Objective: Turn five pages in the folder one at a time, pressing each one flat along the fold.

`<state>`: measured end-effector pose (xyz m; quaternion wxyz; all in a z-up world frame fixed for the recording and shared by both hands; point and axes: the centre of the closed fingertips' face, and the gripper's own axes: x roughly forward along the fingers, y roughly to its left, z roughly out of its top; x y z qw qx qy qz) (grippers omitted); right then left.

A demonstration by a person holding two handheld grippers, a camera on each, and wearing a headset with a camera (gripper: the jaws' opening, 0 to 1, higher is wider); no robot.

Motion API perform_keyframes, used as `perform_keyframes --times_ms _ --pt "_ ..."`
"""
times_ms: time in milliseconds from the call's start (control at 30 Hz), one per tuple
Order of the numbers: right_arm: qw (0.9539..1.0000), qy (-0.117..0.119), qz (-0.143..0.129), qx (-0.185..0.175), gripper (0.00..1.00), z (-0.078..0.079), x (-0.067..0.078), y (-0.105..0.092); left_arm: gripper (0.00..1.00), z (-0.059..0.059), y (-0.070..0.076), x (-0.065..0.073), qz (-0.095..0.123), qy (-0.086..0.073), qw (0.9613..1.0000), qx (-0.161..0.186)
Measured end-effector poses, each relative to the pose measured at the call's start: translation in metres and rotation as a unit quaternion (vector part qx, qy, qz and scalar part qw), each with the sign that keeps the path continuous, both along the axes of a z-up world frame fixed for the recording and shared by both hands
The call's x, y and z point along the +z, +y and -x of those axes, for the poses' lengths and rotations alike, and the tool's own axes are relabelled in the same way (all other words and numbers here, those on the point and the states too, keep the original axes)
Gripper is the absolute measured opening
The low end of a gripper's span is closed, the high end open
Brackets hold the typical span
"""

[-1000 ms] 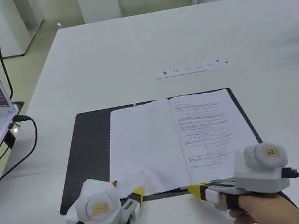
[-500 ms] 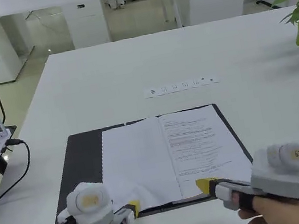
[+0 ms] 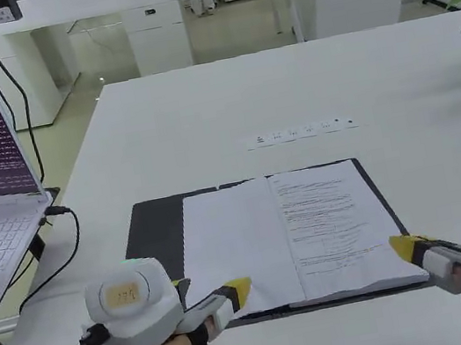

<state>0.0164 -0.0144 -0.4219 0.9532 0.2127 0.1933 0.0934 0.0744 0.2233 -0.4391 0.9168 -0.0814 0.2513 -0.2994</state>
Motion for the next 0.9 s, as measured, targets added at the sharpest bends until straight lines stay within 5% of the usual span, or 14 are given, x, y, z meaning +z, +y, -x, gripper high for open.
perform_keyframes --times_ms 167,333,433,633,767,900 --pt "0.9997 -0.010 0.020 -0.008 0.20 0.000 0.006 -0.013 0.75 0.007 0.004 0.015 -0.007 -0.015 0.9999 0.001" --pt "0.9990 -0.019 0.039 -0.008 0.40 0.004 0.015 -0.016 0.84 0.011 0.013 0.028 -0.027 -0.053 0.9983 0.003" --pt "0.9981 -0.024 0.056 0.001 0.49 0.005 0.018 -0.015 0.91 0.013 0.015 0.032 -0.027 -0.056 0.9981 0.003" --pt "0.9931 -0.039 0.110 0.010 0.87 0.004 0.019 -0.022 0.99 0.020 0.023 0.039 -0.038 -0.076 0.9964 -0.005" --pt "0.9918 -0.049 0.118 0.009 1.00 0.004 0.024 -0.022 0.99 0.022 0.028 0.042 -0.028 -0.068 0.9973 -0.001" --pt "0.9923 -0.046 0.114 0.010 1.00 0.004 0.027 -0.026 0.99 0.024 0.037 0.045 -0.024 -0.064 0.9976 0.011"
